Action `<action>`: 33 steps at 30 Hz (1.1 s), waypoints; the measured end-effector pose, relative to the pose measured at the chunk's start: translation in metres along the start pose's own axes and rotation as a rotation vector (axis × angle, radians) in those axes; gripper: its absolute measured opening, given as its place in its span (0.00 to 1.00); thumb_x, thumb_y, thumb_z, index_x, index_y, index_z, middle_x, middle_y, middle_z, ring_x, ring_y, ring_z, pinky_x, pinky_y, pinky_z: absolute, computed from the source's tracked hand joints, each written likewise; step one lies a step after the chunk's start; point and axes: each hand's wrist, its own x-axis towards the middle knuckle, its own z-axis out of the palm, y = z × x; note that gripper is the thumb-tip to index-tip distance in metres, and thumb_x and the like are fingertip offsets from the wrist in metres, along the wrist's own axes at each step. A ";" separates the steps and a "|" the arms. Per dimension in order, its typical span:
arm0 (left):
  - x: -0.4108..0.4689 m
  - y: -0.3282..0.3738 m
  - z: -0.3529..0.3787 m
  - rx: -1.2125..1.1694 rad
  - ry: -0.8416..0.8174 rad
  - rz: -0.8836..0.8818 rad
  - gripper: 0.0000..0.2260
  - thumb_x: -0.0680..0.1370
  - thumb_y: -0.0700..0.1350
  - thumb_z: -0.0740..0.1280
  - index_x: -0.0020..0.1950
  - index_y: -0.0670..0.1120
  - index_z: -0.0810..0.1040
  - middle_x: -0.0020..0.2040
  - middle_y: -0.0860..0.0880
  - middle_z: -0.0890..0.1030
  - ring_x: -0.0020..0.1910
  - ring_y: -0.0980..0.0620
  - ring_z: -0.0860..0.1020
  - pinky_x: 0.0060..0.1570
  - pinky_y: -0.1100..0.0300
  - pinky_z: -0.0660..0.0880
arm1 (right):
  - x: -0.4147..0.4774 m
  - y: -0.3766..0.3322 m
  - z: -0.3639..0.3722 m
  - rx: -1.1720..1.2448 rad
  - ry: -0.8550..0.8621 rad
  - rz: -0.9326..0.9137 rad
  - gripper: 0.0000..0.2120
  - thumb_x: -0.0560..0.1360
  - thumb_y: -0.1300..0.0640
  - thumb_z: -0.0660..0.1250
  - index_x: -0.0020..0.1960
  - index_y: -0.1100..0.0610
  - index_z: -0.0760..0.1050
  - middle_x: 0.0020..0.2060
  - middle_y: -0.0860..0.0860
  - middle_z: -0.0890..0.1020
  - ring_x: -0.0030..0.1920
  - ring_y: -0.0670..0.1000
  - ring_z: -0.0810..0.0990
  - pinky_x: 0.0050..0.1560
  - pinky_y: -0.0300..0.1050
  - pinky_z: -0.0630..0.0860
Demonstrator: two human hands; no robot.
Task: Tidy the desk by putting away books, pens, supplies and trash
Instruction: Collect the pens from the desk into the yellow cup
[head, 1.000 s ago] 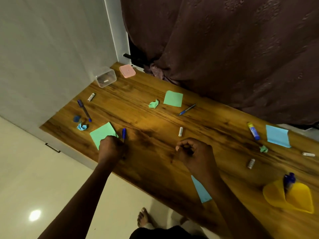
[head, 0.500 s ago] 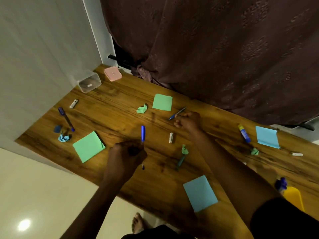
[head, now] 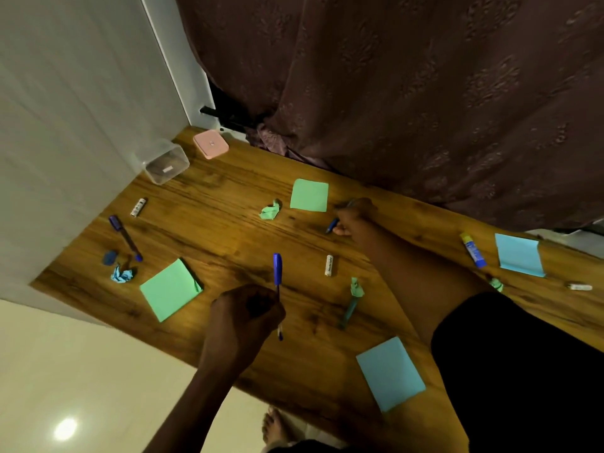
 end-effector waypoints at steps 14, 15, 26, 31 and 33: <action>0.007 0.036 0.023 -0.109 -0.164 0.023 0.08 0.72 0.37 0.76 0.45 0.49 0.84 0.39 0.52 0.86 0.39 0.56 0.85 0.42 0.57 0.81 | -0.160 0.054 -0.082 0.330 0.084 -0.374 0.06 0.78 0.63 0.71 0.47 0.66 0.81 0.39 0.60 0.86 0.38 0.57 0.86 0.44 0.53 0.85; 0.007 0.042 0.029 -0.116 -0.163 0.037 0.09 0.71 0.36 0.76 0.46 0.48 0.83 0.39 0.52 0.86 0.38 0.57 0.84 0.40 0.62 0.80 | -0.171 0.062 -0.090 0.345 0.086 -0.389 0.06 0.78 0.63 0.71 0.49 0.68 0.81 0.41 0.60 0.87 0.38 0.56 0.87 0.43 0.51 0.85; -0.019 0.109 0.112 -0.159 -0.242 0.165 0.09 0.70 0.35 0.77 0.44 0.47 0.82 0.37 0.52 0.85 0.35 0.56 0.84 0.34 0.61 0.78 | -0.267 0.157 -0.171 0.391 0.244 -0.508 0.02 0.75 0.63 0.74 0.48 0.59 0.83 0.42 0.56 0.88 0.43 0.57 0.88 0.45 0.53 0.86; -0.048 0.138 0.165 -0.153 -0.287 0.166 0.09 0.70 0.38 0.76 0.43 0.50 0.82 0.38 0.54 0.85 0.36 0.56 0.83 0.35 0.63 0.77 | -0.288 0.207 -0.215 0.427 0.345 -0.532 0.03 0.74 0.64 0.76 0.46 0.61 0.83 0.39 0.57 0.87 0.40 0.58 0.88 0.41 0.49 0.84; -0.061 0.149 0.189 -0.184 -0.305 0.173 0.08 0.70 0.37 0.76 0.44 0.49 0.82 0.38 0.53 0.85 0.36 0.56 0.83 0.35 0.64 0.77 | -0.295 0.223 -0.236 0.423 0.363 -0.550 0.04 0.73 0.64 0.77 0.46 0.62 0.83 0.38 0.57 0.87 0.40 0.58 0.87 0.41 0.49 0.84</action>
